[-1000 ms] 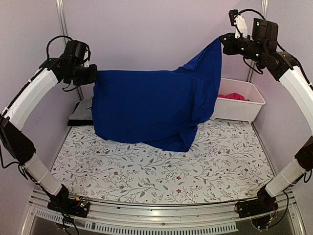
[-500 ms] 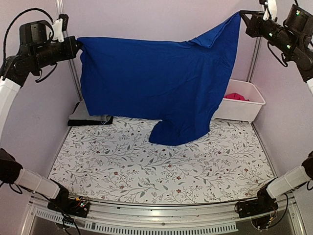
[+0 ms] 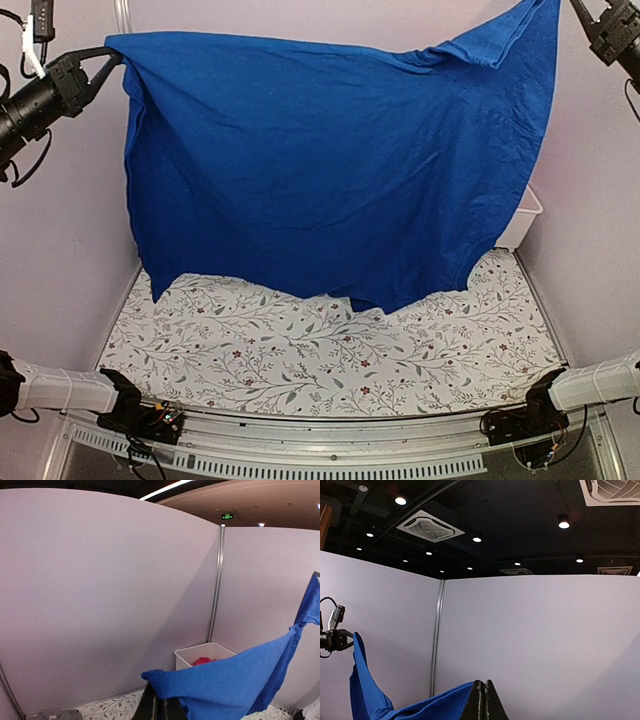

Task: Fold and stack the mixed laundry pile
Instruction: Flatten out the crumpled T-shirt at the center of the board.

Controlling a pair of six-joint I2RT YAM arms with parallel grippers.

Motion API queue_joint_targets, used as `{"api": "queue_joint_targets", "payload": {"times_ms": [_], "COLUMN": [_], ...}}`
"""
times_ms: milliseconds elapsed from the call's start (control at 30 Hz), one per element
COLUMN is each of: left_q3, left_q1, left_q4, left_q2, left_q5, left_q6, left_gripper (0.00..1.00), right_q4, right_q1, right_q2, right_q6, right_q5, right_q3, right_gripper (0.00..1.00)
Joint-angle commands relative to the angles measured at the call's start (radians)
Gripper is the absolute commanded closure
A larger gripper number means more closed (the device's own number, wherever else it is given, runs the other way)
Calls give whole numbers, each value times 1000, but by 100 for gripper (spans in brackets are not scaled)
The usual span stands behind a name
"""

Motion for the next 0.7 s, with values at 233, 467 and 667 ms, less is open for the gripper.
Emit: {"api": "queue_joint_targets", "payload": {"times_ms": [233,467,667], "left_q3": [-58,-232,-426], "left_q1": [-9,-6,102], "left_q4": [19,-56,-27], "left_q2": [-37,64,202], "left_q5": [-114,-293,-332], "left_q6": [-73,-76,-71], "left_gripper": [100,100,100], "right_q4": [96,143,260], "right_q1": [4,-11,-43], "right_q2": [-32,78,332], "right_q6": [4,-157,-203], "right_q5": [119,356,385], "right_q3": [-3,-236,-401], "right_gripper": [100,100,100]}}
